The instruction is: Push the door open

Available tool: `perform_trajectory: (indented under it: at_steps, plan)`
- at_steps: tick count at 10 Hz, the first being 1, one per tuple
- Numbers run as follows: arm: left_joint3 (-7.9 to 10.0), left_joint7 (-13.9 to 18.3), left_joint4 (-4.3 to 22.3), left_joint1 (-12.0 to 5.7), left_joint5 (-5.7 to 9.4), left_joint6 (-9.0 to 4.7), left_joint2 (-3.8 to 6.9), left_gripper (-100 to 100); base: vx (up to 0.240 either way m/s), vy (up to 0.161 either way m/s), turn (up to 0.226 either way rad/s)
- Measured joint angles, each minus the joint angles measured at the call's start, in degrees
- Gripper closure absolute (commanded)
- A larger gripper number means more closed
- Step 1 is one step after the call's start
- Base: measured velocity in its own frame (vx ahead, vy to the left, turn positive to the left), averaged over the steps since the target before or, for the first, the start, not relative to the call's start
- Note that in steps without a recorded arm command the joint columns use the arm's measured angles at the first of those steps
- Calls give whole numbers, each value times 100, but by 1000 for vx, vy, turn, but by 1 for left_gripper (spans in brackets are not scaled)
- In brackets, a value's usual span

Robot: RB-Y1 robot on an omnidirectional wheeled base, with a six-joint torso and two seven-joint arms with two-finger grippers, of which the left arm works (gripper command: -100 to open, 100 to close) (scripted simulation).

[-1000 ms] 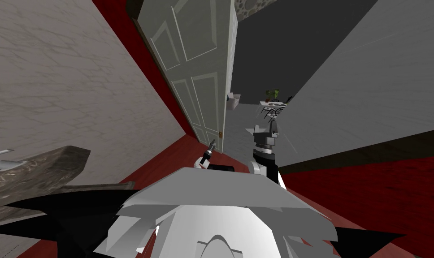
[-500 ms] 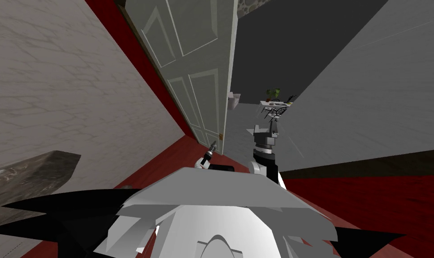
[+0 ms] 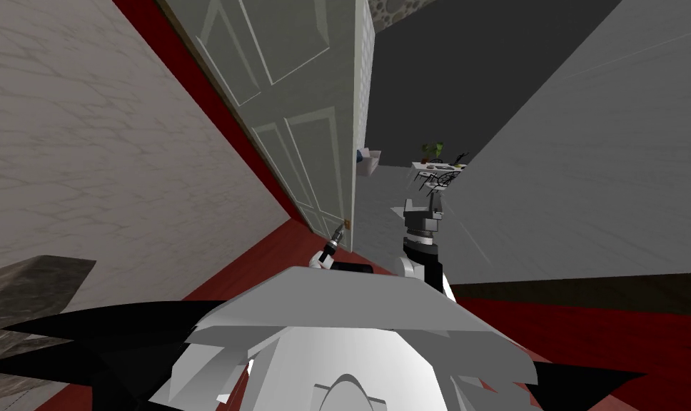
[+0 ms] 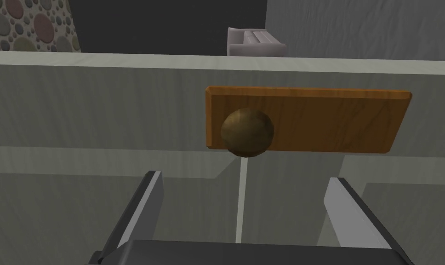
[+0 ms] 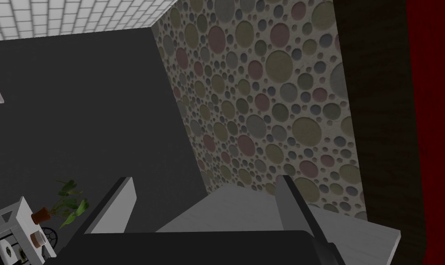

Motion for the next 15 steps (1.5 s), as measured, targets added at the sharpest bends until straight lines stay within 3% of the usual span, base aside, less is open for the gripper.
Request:
perform_trajectory:
  at_steps: [3,4,10,12,15]
  plan:
    - [47,-33,64,-34,19,-3,-80,-100,162,-44,-19]
    - [41,-37,64,-31,16,-18,-89,100,-23,2,0]
    - [47,-35,74,-28,18,11,-77,100,5,-4,2]
    - [103,-73,258,-61,44,-33,-82,100,143,-72,20]
    - [180,-125,58,42,72,45,-40,100,175,-118,41]
